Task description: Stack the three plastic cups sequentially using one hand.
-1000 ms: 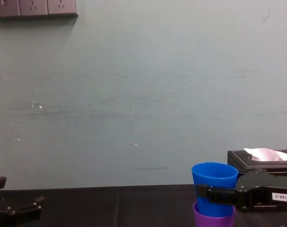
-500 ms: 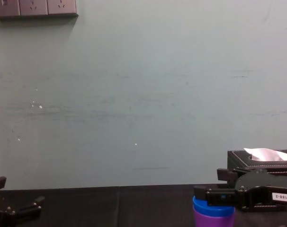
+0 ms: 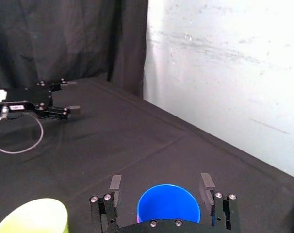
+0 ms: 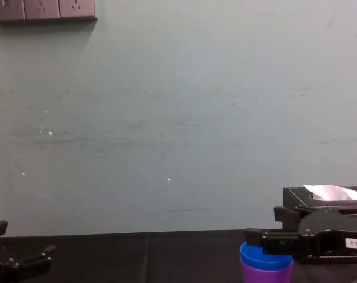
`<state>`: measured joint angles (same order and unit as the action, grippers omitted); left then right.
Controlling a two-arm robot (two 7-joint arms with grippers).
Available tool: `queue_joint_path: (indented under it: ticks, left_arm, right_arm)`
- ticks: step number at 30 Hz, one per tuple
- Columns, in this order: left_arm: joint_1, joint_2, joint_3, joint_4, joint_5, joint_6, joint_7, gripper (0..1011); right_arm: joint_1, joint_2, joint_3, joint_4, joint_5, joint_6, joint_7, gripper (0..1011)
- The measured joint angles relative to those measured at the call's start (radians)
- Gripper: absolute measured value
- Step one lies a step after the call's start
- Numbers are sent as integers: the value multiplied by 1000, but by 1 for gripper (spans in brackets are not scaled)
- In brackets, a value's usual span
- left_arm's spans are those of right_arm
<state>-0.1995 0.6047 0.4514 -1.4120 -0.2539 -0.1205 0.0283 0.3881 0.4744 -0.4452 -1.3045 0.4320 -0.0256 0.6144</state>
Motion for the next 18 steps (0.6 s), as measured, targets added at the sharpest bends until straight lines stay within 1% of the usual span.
queue_joint_path:
  ticks: [3, 6, 9, 12, 18]
  left_arm:
    - [0, 0, 0, 0, 0, 0, 0, 1010]
    - [0, 0, 0, 0, 0, 0, 0, 1010]
    - [0, 0, 0, 0, 0, 0, 0, 1010]
    - [0, 0, 0, 0, 0, 0, 0, 1010]
    - [0, 0, 0, 0, 0, 0, 0, 1010]
  right_arm:
    - [-18, 14, 8, -24, 9, -9, 3, 1003]
    - [-49, 38, 20, -59, 22, -23, 13, 1003]
    - [-80, 63, 30, -93, 30, -43, 21, 1003]
    - [-125, 95, 42, -135, 40, -70, 34, 1003]
    - [-185, 131, 50, -185, 48, -105, 50, 1002]
